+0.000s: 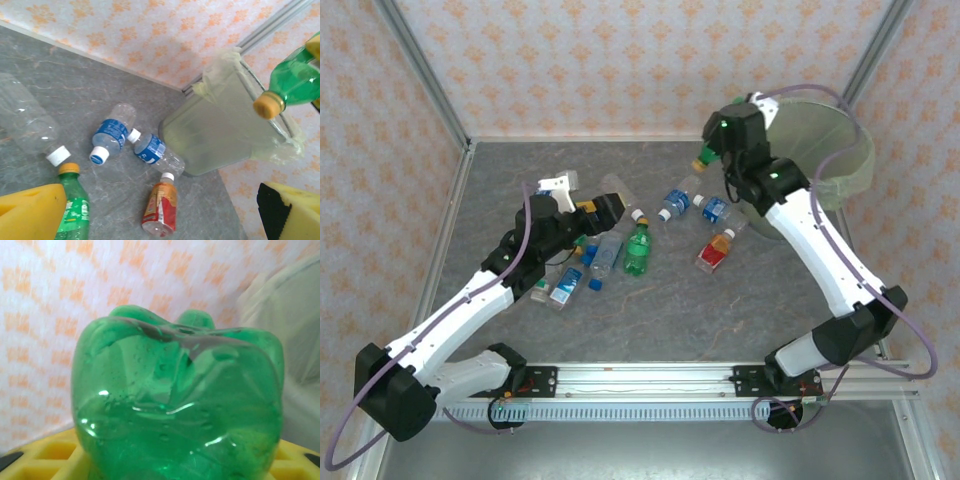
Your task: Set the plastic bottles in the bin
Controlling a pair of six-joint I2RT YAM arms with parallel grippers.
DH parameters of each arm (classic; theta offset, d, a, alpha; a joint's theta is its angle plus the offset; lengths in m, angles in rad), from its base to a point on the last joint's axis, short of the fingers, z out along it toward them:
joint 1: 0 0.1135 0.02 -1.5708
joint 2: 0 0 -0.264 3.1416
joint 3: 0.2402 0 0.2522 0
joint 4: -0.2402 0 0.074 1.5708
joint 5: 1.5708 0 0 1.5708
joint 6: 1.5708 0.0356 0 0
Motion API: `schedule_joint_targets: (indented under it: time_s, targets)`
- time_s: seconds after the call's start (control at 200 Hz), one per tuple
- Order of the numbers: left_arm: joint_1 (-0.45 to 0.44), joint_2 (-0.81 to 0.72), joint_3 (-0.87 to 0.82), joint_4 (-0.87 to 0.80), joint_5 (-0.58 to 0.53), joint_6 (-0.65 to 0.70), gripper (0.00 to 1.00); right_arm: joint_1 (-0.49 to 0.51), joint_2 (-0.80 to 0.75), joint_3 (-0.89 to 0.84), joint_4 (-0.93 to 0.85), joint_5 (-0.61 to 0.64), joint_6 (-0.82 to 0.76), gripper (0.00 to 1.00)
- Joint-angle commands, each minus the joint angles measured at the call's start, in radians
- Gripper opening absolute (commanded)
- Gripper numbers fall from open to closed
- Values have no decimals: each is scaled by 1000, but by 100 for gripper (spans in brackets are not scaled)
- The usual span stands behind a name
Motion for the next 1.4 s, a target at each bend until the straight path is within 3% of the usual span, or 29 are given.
schedule_joint_targets:
  time_s: [0.0, 0.4, 0.756, 1.121, 1.246, 1.397]
  targets:
    - [-23, 16, 52, 51, -18, 24, 99, -62, -41, 34, 7, 72, -64, 54]
    - [-76, 19, 81, 40, -44, 27, 99, -387, -94, -15, 16, 30, -77, 55]
    - [-83, 7, 82, 25, -48, 30, 99, -509, -50, -19, -1, -14, -62, 55]
    - [-85, -13, 73, 16, -64, 31, 99, -541, -33, -56, -12, -8, -72, 56]
    - [-85, -8, 75, 18, -63, 31, 99, -545, -31, -70, -16, -14, -73, 62]
    - [-85, -3, 77, 18, -65, 31, 99, -544, -31, -79, -25, -49, -76, 82]
